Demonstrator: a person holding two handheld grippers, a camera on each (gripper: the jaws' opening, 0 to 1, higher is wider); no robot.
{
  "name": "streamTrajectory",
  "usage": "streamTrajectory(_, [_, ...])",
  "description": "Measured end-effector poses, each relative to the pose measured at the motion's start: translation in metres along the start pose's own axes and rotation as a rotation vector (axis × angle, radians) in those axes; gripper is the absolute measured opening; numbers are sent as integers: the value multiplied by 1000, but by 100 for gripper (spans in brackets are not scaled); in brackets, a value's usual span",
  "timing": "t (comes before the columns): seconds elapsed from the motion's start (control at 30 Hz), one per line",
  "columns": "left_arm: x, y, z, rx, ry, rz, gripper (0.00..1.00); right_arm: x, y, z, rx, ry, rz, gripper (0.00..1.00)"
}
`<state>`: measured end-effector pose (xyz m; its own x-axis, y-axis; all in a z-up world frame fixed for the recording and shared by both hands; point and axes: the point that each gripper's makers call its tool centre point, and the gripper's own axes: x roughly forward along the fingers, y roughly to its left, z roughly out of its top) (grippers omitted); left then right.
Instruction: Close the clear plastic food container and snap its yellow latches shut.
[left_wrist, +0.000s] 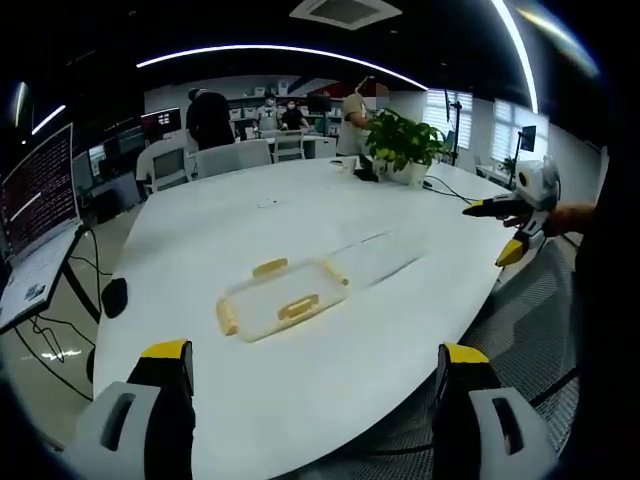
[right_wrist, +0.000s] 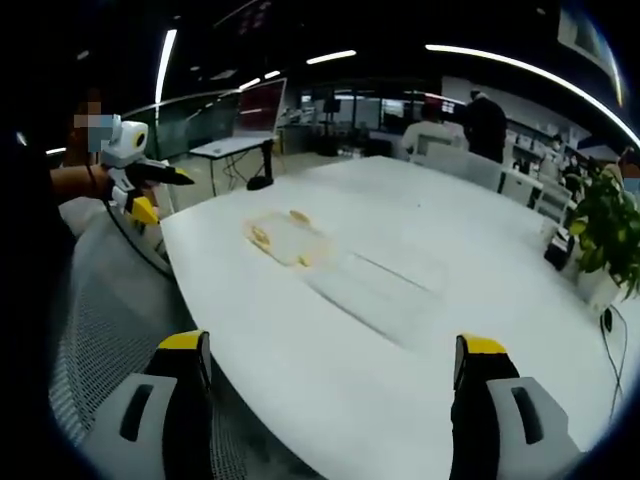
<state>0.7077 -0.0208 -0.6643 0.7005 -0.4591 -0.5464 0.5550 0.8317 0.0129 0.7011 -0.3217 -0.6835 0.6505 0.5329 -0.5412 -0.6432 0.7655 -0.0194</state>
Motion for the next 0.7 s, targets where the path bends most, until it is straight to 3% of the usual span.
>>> streamTrajectory(0.7, [0, -1, 0, 9, 1, -7, 99, -1, 1, -1, -2, 4, 2, 99])
